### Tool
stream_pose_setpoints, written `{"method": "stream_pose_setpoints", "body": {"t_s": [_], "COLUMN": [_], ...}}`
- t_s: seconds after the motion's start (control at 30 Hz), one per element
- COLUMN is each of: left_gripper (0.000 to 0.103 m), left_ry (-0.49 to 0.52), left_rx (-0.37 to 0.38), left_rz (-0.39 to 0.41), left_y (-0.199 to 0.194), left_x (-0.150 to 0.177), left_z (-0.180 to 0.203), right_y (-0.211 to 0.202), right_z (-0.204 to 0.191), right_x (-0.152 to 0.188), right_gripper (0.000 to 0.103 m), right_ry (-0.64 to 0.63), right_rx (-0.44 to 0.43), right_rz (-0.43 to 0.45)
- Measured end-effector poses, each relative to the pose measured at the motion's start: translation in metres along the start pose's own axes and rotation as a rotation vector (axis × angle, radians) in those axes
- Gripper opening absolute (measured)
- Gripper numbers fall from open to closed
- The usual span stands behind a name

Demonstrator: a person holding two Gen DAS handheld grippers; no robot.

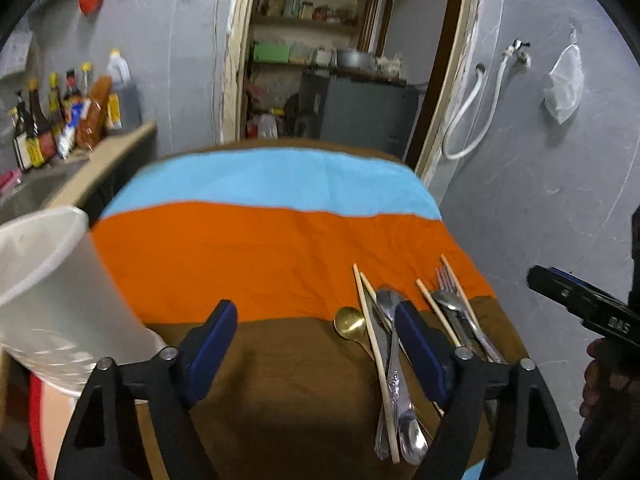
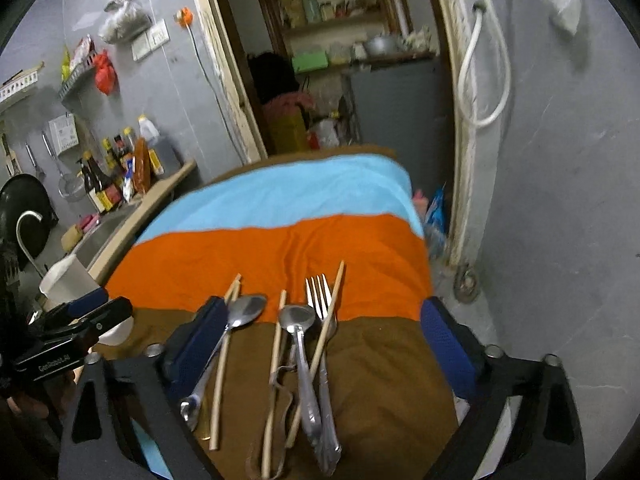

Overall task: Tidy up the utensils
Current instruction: 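Move both grippers down toward the row of utensils on the cloth, then close the right gripper on a single wooden chopstick and lift it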

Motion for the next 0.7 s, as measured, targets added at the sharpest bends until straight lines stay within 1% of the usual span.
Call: {"method": "stream_pose_setpoints", "body": {"t_s": [0.13, 0.2, 0.23, 0.27, 0.33, 0.37, 0.43, 0.53, 0.6, 0.7], "left_gripper": [0.066, 0.054, 0.051, 0.047, 0.041, 0.038, 0.036, 0.032, 0.024, 0.022], "left_ry": [-0.040, -0.062, -0.080, -0.090, -0.114, -0.124, -0.136, -0.134, -0.138, -0.136], "left_rx": [0.022, 0.039, 0.046, 0.050, 0.058, 0.063, 0.075, 0.096, 0.111, 0.128], "left_rz": [-0.055, -0.079, -0.098, -0.109, -0.131, -0.141, -0.153, -0.166, -0.181, -0.201], "left_y": [0.025, 0.033, 0.039, 0.043, 0.051, 0.055, 0.060, 0.066, 0.070, 0.072], "left_x": [0.014, 0.020, 0.024, 0.026, 0.030, 0.032, 0.033, 0.035, 0.037, 0.038], "left_z": [0.000, 0.000, -0.001, -0.001, -0.002, -0.002, -0.002, 0.003, 0.005, 0.009], "right_y": [0.035, 0.050, 0.059, 0.068, 0.081, 0.088, 0.096, 0.106, 0.112, 0.120], "right_z": [0.007, 0.008, 0.009, 0.010, 0.010, 0.009, 0.009, 0.007, 0.004, 0.007], "right_x": [0.016, 0.023, 0.027, 0.031, 0.037, 0.040, 0.043, 0.046, 0.045, 0.046], "right_gripper": [0.061, 0.049, 0.041, 0.037, 0.033, 0.028, 0.024, 0.024, 0.024, 0.024], "right_ry": [0.005, 0.010, 0.011, 0.013, 0.022, 0.024, 0.022, 0.030, 0.032, 0.033], "right_rx": [-0.028, -0.037, -0.038, -0.040, -0.049, -0.056, -0.069, -0.097, -0.111, -0.116], "right_rz": [-0.060, -0.086, -0.100, -0.113, -0.135, -0.146, -0.169, -0.196, -0.207, -0.237]}}
Point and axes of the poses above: each gripper's, at about its wrist camera, not at the fingertips, and y roughly the way its jaws point, z to its right, x to its underside, the point moved 7 cm from there along y, roughly the way its jaws point, and after that the axes turned 15 degrees about z, right-handed, at the moved point
